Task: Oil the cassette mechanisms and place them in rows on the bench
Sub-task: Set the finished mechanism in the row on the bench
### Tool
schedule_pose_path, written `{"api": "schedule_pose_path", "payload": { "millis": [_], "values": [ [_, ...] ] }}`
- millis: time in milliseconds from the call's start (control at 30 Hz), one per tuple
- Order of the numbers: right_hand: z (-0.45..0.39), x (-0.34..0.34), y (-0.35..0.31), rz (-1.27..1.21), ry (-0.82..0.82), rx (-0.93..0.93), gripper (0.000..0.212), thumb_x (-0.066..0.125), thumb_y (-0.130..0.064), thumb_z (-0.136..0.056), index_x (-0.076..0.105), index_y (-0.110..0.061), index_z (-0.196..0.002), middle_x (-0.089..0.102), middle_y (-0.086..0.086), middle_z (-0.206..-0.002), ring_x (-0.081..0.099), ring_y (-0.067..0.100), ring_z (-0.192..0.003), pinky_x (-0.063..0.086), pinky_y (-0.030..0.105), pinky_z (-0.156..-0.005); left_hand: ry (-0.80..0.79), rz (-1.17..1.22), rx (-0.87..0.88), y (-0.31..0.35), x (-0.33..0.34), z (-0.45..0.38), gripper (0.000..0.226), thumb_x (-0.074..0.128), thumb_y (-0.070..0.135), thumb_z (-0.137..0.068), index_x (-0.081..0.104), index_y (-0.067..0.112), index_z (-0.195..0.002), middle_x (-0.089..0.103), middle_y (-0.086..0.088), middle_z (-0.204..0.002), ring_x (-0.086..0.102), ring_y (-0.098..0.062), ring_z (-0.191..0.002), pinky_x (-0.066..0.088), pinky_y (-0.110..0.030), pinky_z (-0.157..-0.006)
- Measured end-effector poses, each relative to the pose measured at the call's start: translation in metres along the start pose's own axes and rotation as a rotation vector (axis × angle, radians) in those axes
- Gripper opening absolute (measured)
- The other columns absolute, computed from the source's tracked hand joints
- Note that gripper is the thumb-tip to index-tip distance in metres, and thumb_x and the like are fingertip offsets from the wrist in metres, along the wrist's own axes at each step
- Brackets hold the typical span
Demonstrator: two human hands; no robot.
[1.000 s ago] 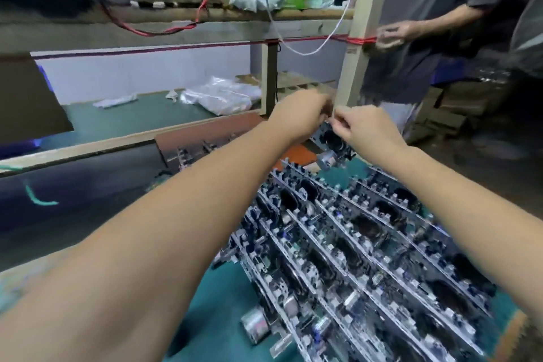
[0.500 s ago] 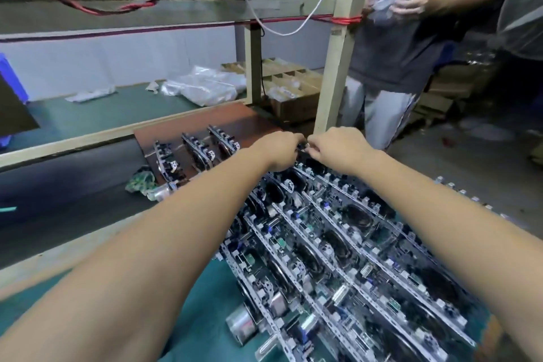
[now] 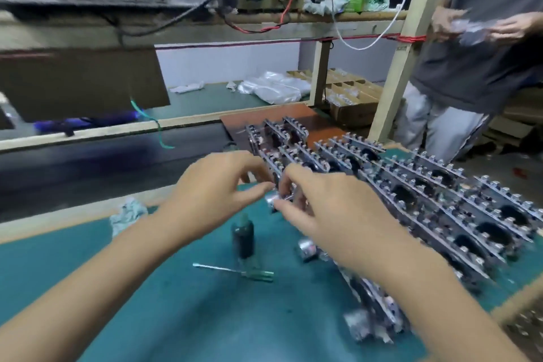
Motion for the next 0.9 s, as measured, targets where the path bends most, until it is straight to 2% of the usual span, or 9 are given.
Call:
{"api": "schedule_pose_path", "payload": {
  "millis": [33, 100, 167, 367, 500, 600, 700, 767, 900],
  "values": [
    [0.010, 0.013, -0.031, -0.053, -0.005, -0.045, 0.017, 0.042, -0.047, -0.093, 0.043, -0.031, -0.096, 0.063, -0.005, -0.083, 0.058, 0.020, -0.077, 0.044, 0.035, -0.065, 0.006, 0.034, -0.055, -0.014, -0.009, 0.034, 0.004, 0.063, 0.030, -0.082, 0.066, 0.032, -0.081, 0.061, 0.022, -0.077, 0.055, 0.001, -0.073, 0.048, -0.024, -0.068],
    [0.020, 0.050, -0.085, -0.135, -0.064, -0.135, 0.016, 0.039, -0.044, -0.096, 0.045, -0.030, -0.100, 0.064, -0.006, -0.092, 0.059, 0.021, -0.085, 0.044, 0.036, -0.070, 0.003, 0.075, -0.170, -0.044, -0.015, 0.097, 0.021, 0.069, 0.021, -0.083, 0.061, 0.039, -0.076, 0.062, 0.024, -0.076, 0.057, 0.004, -0.075, 0.041, -0.012, -0.067],
    [0.020, 0.089, -0.125, -0.198, -0.136, -0.199, 0.017, 0.038, -0.040, -0.097, 0.047, -0.027, -0.104, 0.062, -0.005, -0.099, 0.057, 0.021, -0.093, 0.044, 0.037, -0.075, -0.026, 0.071, -0.302, -0.079, -0.009, 0.149, 0.030, 0.069, 0.018, -0.083, 0.056, 0.045, -0.078, 0.064, 0.022, -0.080, 0.057, 0.005, -0.077, 0.040, -0.011, -0.069],
    [-0.017, 0.181, -0.274, -0.411, -0.287, -0.435, 0.016, 0.048, -0.031, -0.095, 0.055, -0.020, -0.105, 0.063, -0.001, -0.102, 0.056, 0.021, -0.096, 0.045, 0.038, -0.080, 0.157, -0.089, -0.665, -0.174, -0.066, 0.307, 0.020, 0.067, 0.027, -0.084, 0.062, 0.035, -0.102, 0.064, 0.022, -0.093, 0.061, -0.002, -0.088, 0.046, -0.023, -0.079],
    [-0.032, 0.213, -0.370, -0.472, -0.313, -0.576, 0.017, 0.050, -0.021, -0.093, 0.055, -0.015, -0.108, 0.061, 0.005, -0.105, 0.055, 0.026, -0.099, 0.045, 0.041, -0.082, 0.231, -0.364, -0.761, -0.188, -0.124, 0.370, 0.031, 0.075, 0.018, -0.078, 0.067, 0.017, -0.108, 0.068, 0.000, -0.101, 0.063, -0.024, -0.095, 0.050, -0.039, -0.082],
    [-0.038, 0.224, -0.423, -0.610, -0.321, -0.544, 0.018, 0.048, -0.012, -0.092, 0.056, -0.013, -0.108, 0.060, 0.007, -0.108, 0.055, 0.027, -0.101, 0.042, 0.039, -0.085, 0.206, -0.601, -0.804, -0.183, -0.160, 0.406, 0.041, 0.084, 0.014, -0.067, 0.070, 0.009, -0.105, 0.068, -0.011, -0.101, 0.064, -0.034, -0.094, 0.053, -0.048, -0.078],
    [-0.027, 0.226, -0.467, -0.732, -0.385, -0.630, 0.032, 0.052, -0.011, -0.090, 0.054, -0.017, -0.121, 0.056, 0.006, -0.120, 0.052, 0.027, -0.110, 0.040, 0.038, -0.092, 0.248, -0.737, -0.928, -0.181, -0.191, 0.451, 0.046, 0.086, 0.026, -0.064, 0.070, 0.010, -0.104, 0.067, -0.009, -0.102, 0.065, -0.033, -0.092, 0.053, -0.049, -0.074],
    [-0.009, 0.228, -0.497, -0.732, -0.478, -0.798, 0.045, 0.056, -0.011, -0.090, 0.048, -0.018, -0.133, 0.051, 0.007, -0.128, 0.048, 0.026, -0.117, 0.039, 0.039, -0.097, 0.136, -0.737, -1.061, -0.191, -0.198, 0.482, 0.050, 0.082, 0.041, -0.065, 0.068, 0.014, -0.106, 0.067, -0.005, -0.099, 0.065, -0.030, -0.086, 0.055, -0.045, -0.070],
    [-0.004, 0.232, -0.520, -0.604, -0.522, -0.929, 0.044, 0.062, -0.021, -0.090, 0.050, -0.013, -0.132, 0.056, 0.012, -0.125, 0.050, 0.029, -0.115, 0.039, 0.041, -0.095, 0.015, -0.664, -1.204, -0.209, -0.200, 0.520, 0.053, 0.053, 0.070, -0.073, 0.058, 0.041, -0.117, 0.068, 0.014, -0.104, 0.066, -0.012, -0.092, 0.053, -0.030, -0.071]
  ]
}}
Point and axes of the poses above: each hand's wrist, its own z-axis away from the middle knuckle, its own x-axis out of the palm, y = z × x, the point moved 10 cm from there along -z, towards the middle knuckle
